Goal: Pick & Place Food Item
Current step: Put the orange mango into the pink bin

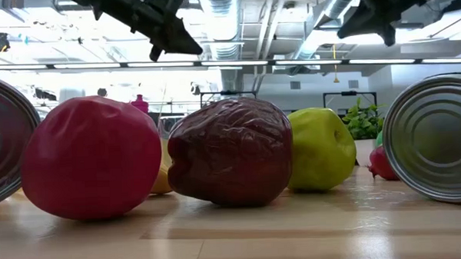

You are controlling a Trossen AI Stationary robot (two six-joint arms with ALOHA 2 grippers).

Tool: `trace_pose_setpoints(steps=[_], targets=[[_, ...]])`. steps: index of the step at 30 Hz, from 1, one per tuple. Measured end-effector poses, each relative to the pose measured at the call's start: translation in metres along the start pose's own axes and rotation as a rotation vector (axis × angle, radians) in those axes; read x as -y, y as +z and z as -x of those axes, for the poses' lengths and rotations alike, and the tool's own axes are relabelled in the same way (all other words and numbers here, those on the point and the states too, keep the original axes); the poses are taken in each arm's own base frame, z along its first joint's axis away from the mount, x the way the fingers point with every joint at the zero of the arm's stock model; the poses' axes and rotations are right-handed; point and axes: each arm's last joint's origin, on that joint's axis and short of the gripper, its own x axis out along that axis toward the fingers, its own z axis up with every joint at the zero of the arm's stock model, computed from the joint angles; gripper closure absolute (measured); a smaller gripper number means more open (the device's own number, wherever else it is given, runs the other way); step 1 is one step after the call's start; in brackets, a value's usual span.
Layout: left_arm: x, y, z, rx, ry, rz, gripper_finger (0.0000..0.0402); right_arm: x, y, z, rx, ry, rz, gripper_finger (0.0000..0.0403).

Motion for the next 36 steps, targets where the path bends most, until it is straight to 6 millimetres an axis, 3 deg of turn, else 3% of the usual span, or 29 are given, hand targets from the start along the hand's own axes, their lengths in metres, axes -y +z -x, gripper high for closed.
trace_pose_setpoints(steps=[8, 25, 36], targets=[[0.010, 0.007, 0.016, 0.049, -0.044, -0.007, 0.0401, -0.015, -0.009, -0.034, -0.126, 0.011, -0.085, 0.0403], [0.010, 0.007, 0.016, 0.052, -0.044, -0.041, 0.0400, -0.073, -0.052, -0.109, -0.332, 0.038, -0.399, 0.0403], [0.010, 0.007, 0.016, 0.051, -0.043, -0.041, 0.0400, -0.110, -0.060, -0.143, -0.449, -0.094, -0.321, 0.0403]])
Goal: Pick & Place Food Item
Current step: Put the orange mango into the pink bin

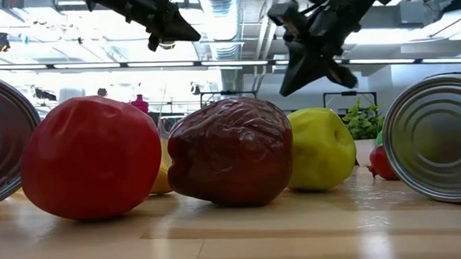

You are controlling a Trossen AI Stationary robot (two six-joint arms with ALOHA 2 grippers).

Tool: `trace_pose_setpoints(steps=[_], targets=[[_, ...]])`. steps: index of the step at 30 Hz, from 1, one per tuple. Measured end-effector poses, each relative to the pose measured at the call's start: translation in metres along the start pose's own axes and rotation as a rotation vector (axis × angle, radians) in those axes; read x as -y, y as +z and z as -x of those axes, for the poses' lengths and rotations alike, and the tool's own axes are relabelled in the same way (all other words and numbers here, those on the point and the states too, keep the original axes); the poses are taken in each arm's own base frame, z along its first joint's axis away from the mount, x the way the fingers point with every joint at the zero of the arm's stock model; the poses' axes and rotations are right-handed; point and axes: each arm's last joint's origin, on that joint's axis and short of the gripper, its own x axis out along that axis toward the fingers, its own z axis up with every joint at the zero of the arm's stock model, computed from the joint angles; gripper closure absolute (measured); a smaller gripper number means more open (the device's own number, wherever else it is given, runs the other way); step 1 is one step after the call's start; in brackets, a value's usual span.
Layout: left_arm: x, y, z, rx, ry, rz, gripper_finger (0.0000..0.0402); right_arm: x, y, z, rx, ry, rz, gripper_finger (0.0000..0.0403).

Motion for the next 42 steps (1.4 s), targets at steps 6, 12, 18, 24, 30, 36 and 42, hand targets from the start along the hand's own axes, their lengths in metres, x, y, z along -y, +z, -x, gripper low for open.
trace_pose_setpoints(steps=[6, 12, 18, 24, 30, 36, 42], targets=[[0.000, 0.000, 0.000, 0.000, 0.000, 0.009, 0.0400, -0.017, -0.001, -0.018, -0.027, -0.012, -0.014, 0.0403], [0.001, 0.000, 0.000, 0.000, -0.005, 0.007, 0.0399, -0.024, -0.001, -0.035, -0.126, -0.002, -0.022, 0.0403], [0.001, 0.000, 0.000, -0.001, -0.004, 0.006, 0.0396, -0.023, 0.003, -0.035, -0.160, 0.024, -0.047, 0.0402], [0.001, 0.000, 0.000, -0.004, -0.004, 0.006, 0.0400, -0.018, 0.016, -0.029, -0.184, 0.059, -0.143, 0.0352], [0.001, -0.001, 0.000, -0.013, -0.003, 0.005, 0.0400, -0.017, 0.018, -0.030, -0.210, 0.070, -0.201, 0.0267], [0.001, -0.001, 0.000, -0.013, -0.003, 0.005, 0.0400, -0.017, 0.018, -0.032, -0.272, 0.092, -0.260, 0.0165], [0.001, -0.001, 0.000, -0.013, -0.003, 0.005, 0.0401, -0.015, 0.019, -0.033, -0.277, 0.087, -0.305, 0.0121]])
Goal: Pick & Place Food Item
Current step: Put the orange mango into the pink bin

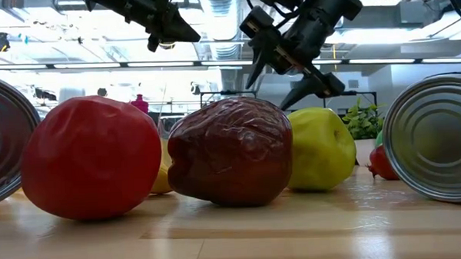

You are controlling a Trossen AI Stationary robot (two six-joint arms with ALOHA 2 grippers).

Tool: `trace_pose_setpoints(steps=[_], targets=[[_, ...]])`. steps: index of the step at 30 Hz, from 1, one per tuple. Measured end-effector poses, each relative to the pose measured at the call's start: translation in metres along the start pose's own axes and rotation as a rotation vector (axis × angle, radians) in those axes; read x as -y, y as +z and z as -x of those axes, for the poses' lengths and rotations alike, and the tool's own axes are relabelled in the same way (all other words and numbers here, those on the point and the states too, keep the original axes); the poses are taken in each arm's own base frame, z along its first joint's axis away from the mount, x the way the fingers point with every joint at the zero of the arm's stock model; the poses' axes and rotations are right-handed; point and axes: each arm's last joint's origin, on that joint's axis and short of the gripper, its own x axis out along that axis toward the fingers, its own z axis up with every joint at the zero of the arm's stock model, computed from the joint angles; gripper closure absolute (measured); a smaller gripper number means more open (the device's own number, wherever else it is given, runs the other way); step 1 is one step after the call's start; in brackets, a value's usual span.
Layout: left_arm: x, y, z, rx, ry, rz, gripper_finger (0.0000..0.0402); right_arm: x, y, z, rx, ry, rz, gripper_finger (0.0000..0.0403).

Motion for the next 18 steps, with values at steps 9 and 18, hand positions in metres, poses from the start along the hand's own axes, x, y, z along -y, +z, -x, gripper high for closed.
trace_pose_setpoints(steps=[9, 18], targets=[[0.000, 0.000, 0.000, 0.000, 0.000, 0.000, 0.0401, 0.001, 0.002, 0.000, 0.004, -0.001, -0.001, 0.0117], [0.000, 0.000, 0.000, 0.000, 0.000, 0.000, 0.0401, 0.006, 0.011, 0.001, 0.063, -0.047, -0.039, 0.0117]])
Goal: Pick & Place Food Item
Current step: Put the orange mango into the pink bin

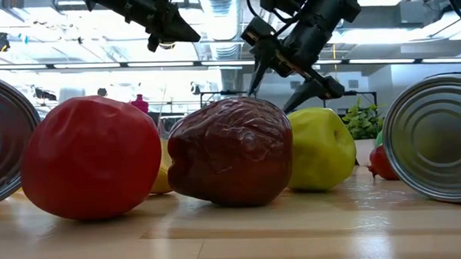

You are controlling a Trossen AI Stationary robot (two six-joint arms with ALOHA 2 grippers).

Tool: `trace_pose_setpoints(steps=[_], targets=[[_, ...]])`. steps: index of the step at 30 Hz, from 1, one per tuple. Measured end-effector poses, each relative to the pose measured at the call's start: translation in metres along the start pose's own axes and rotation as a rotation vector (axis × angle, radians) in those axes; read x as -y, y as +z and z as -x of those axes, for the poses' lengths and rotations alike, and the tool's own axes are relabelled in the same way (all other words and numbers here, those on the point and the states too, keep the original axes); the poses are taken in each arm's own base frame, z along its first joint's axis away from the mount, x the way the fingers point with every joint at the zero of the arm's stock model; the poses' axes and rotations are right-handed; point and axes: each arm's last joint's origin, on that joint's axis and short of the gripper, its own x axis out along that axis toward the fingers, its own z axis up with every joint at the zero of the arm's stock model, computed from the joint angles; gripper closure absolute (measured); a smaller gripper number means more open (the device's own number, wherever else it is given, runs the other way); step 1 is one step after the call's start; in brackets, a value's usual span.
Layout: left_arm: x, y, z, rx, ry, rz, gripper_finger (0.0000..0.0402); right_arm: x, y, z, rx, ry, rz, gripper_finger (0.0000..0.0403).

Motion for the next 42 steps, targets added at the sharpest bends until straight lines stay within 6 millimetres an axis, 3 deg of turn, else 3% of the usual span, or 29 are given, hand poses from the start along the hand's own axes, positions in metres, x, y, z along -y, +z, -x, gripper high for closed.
trace_pose_setpoints(steps=[7, 17, 27, 33, 42], targets=[[0.000, 0.000, 0.000, 0.000, 0.000, 0.000, 0.0401, 0.007, -0.005, 0.000, 0.087, -0.115, 0.022, 0.0117], [0.000, 0.000, 0.000, 0.001, 0.006, 0.000, 0.0401, 0.003, -0.011, 0.001, 0.211, -0.132, 0.047, 0.0117], [0.000, 0.000, 0.000, 0.000, 0.006, 0.000, 0.0401, 0.005, -0.021, -0.045, 0.207, -0.150, 0.050, 0.0117], [-0.001, 0.000, 0.000, 0.004, 0.009, 0.001, 0.0401, 0.011, -0.025, -0.062, 0.147, -0.173, 0.030, 0.0117], [-0.001, 0.000, 0.000, 0.001, 0.008, 0.001, 0.0401, 0.011, -0.029, -0.067, 0.138, -0.173, 0.044, 0.0116]])
